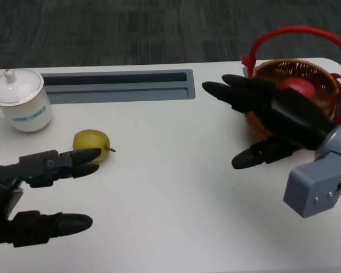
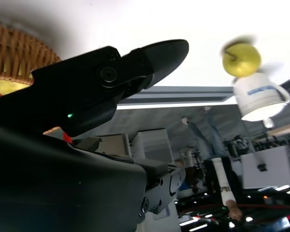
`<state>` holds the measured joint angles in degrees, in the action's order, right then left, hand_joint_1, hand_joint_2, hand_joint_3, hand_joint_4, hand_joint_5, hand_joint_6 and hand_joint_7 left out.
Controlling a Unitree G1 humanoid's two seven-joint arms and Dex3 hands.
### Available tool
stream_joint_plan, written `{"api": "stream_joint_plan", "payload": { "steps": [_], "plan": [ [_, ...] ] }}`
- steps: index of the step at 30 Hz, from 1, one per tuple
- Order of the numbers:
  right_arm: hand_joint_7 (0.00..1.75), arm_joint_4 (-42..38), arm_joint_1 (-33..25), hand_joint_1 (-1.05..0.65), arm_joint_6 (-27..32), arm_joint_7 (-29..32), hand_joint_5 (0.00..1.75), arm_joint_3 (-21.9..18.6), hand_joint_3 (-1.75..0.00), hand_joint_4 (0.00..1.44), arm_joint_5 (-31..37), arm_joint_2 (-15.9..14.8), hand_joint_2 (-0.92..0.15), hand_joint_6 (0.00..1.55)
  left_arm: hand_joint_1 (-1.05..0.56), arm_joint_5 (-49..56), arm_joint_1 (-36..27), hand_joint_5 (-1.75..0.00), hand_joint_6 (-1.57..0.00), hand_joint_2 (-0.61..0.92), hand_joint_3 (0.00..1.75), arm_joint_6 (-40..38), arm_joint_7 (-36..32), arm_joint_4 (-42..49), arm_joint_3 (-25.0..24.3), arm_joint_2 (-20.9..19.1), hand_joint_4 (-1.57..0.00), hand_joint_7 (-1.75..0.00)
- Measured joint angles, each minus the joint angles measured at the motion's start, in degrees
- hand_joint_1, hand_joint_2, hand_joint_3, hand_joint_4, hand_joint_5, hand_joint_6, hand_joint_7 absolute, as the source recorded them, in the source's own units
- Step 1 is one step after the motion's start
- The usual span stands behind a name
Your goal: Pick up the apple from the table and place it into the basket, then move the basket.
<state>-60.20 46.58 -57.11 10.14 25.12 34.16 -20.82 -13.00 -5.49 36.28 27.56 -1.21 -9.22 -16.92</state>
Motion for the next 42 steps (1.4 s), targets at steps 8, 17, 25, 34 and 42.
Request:
{"api": "stream_joint_plan", "payload": {
  "steps": [8,17,25,34,42],
  "plan": [
    [0.0,6.03,-6.11,-0.8,-6.74,-16.02,0.02,-2.31,0.0,0.26,-15.71,1.0,-0.8,0.23,-0.51,-0.29,0.35,0.0,-0.75,0.73,0.0,0.2,0.21,0.18,-0.08,-0.21,-0.87,0.0],
    [0.0,8.84,-12.06,-0.72,-10.12,-30.32,0.02,-3.9,0.0,0.34,-31.16,6.59,-0.82,0.23,-0.53,0.75,0.38,0.0,-0.64,0.74,0.0,0.19,0.2,0.11,-0.35,-1.14,-0.69,0.0],
    [0.01,10.71,-16.18,-0.67,-9.16,-40.06,0.02,-6.03,0.0,0.39,-40.43,10.91,-0.83,0.25,-0.55,0.78,0.27,0.0,-0.63,0.74,0.0,0.19,0.19,-0.99,-0.38,-1.22,-0.68,0.0],
    [0.01,11.49,-19.35,-0.63,-5.49,-44.49,0.02,-9.68,0.0,0.45,-42.8,13.88,-0.83,0.29,-0.53,0.61,0.32,-0.01,-0.64,0.74,0.0,0.2,0.2,-1.02,-0.39,-1.22,-0.7,0.0],
    [0.02,11.01,-19.39,-0.6,-5.75,-44.98,0.03,-12.15,0.0,0.53,-41.86,15.44,-0.83,0.36,-0.55,0.3,0.34,-0.01,-0.65,0.75,0.0,1.01,0.21,-0.84,-0.44,-1.42,-0.71,-0.01]
  ]
}}
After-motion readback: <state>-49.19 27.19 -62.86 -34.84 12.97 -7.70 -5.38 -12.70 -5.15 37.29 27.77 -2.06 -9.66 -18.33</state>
